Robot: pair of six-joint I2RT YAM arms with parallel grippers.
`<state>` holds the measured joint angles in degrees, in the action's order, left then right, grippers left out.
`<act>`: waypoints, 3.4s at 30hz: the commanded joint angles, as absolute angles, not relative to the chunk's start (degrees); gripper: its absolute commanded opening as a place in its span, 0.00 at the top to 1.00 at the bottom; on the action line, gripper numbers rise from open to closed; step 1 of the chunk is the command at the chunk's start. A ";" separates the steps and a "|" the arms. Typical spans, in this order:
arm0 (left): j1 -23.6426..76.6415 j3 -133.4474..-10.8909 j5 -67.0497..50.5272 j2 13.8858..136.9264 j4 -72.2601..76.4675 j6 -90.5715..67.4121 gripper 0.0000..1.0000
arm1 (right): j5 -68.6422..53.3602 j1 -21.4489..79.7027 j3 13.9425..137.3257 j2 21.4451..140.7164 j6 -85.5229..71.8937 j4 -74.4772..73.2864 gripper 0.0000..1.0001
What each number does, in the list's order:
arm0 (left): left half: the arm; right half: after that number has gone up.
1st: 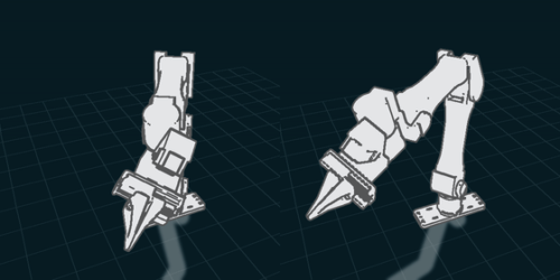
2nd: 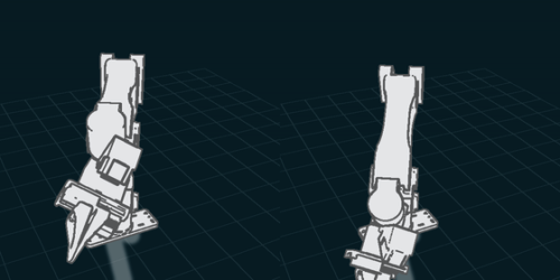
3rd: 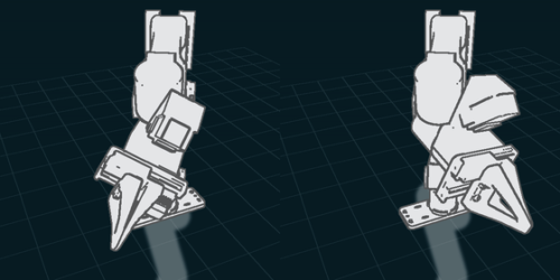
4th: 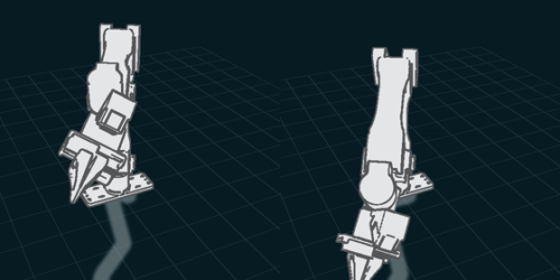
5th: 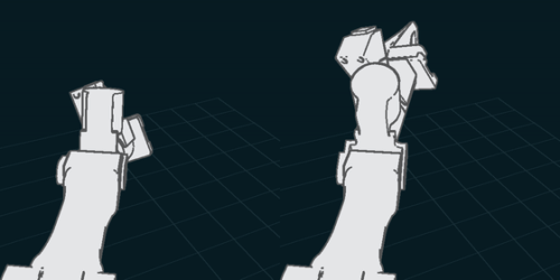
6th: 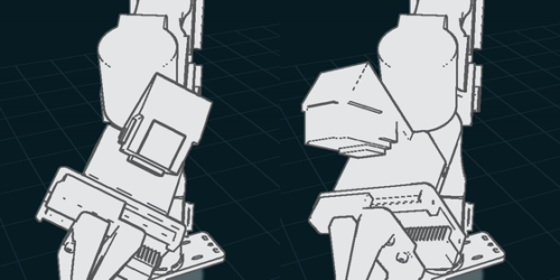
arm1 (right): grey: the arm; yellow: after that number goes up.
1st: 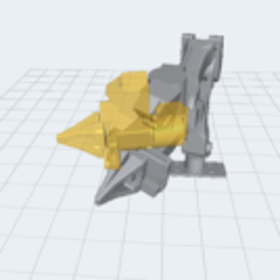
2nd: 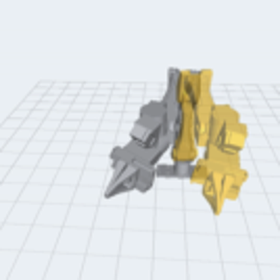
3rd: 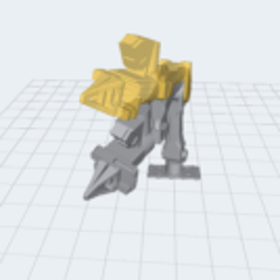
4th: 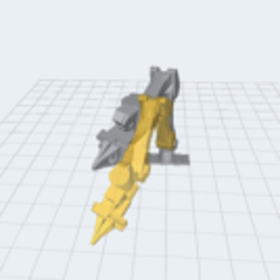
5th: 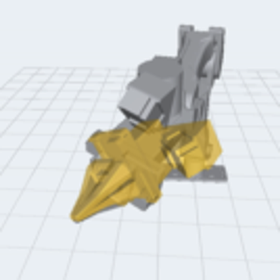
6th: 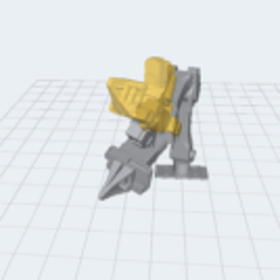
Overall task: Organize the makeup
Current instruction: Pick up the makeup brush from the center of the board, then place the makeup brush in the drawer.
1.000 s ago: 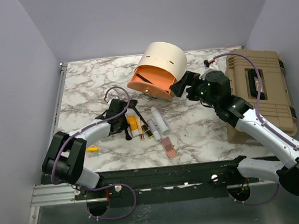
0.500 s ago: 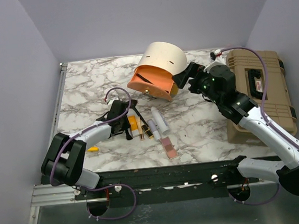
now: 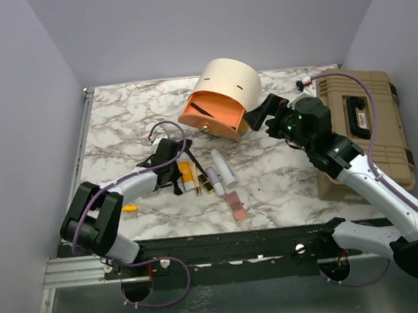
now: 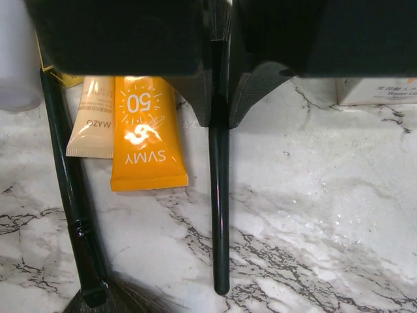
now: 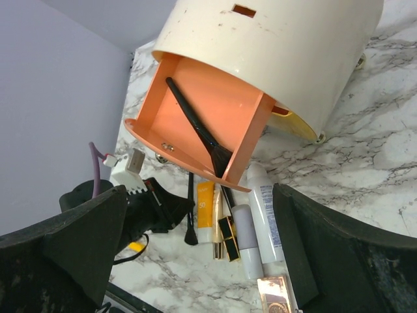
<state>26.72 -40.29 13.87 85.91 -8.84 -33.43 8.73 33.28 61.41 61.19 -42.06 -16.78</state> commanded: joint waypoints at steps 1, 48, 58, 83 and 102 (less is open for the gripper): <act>27.62 -38.91 13.98 90.94 -12.71 -33.75 0.93 | 9.53 33.37 61.29 61.46 -41.86 -18.05 0.00; 28.99 -53.42 27.20 63.21 -10.15 -36.59 1.00 | 14.04 33.40 63.55 61.14 -27.45 -9.55 0.00; 28.98 -59.59 16.41 60.82 -6.50 -36.11 1.00 | 1.72 33.38 64.16 61.36 -25.62 -6.35 0.09; 29.05 -55.28 -7.14 59.21 11.53 -44.55 1.00 | -19.79 33.40 61.62 62.36 -35.85 3.59 0.20; 29.00 -50.06 -15.89 59.45 18.68 -48.34 1.00 | -26.84 33.37 64.96 68.40 -41.21 10.06 0.25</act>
